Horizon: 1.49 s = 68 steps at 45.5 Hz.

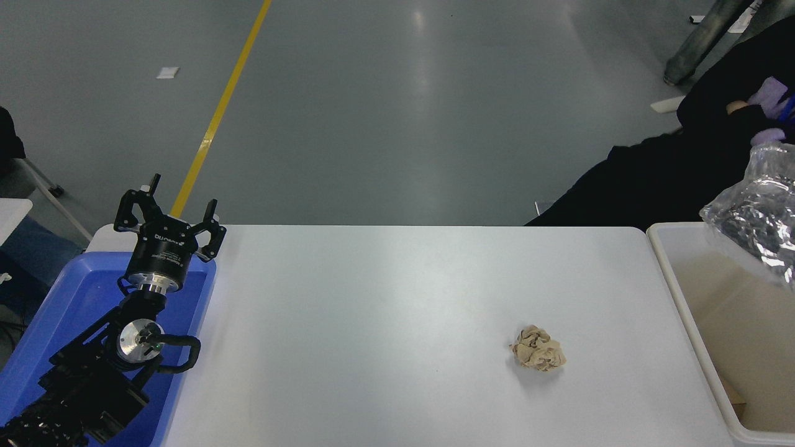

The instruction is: Pick up foil plate and place in dustbin

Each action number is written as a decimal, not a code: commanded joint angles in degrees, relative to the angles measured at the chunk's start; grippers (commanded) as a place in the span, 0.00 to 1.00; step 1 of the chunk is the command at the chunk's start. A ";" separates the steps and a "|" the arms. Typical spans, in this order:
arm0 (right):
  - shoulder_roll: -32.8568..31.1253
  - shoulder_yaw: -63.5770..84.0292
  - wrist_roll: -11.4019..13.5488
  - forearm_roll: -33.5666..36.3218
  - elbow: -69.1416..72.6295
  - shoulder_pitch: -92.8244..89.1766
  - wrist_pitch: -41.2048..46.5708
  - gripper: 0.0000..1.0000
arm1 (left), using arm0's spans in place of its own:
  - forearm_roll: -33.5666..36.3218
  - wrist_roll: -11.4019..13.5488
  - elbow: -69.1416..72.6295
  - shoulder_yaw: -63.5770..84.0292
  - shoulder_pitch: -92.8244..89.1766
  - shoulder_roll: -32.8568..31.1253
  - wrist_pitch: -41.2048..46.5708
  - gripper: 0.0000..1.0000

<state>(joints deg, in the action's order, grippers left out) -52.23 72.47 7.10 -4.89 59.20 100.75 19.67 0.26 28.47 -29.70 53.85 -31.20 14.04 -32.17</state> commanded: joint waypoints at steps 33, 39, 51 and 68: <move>28.32 -33.10 -0.07 5.59 -61.66 -66.12 -23.53 0.00 | 0.09 -0.09 0.00 0.03 -0.09 -0.06 0.00 0.98; 28.41 -33.09 -0.07 5.59 -61.66 -66.30 -24.24 0.00 | 0.00 -0.09 0.00 0.03 -0.09 -0.06 0.00 0.98; 28.33 -33.18 -0.07 5.59 -61.74 -66.56 -25.47 0.00 | 0.00 -0.09 0.00 0.03 -0.09 -0.06 0.00 0.98; 27.89 -33.53 -0.16 5.68 -61.04 -65.77 -32.94 0.87 | 0.00 -0.09 0.00 0.03 -0.09 -0.06 0.00 0.98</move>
<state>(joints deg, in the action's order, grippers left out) -24.08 39.25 7.00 0.75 -2.11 34.33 -9.34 0.27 28.42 -29.70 53.88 -31.28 13.99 -32.17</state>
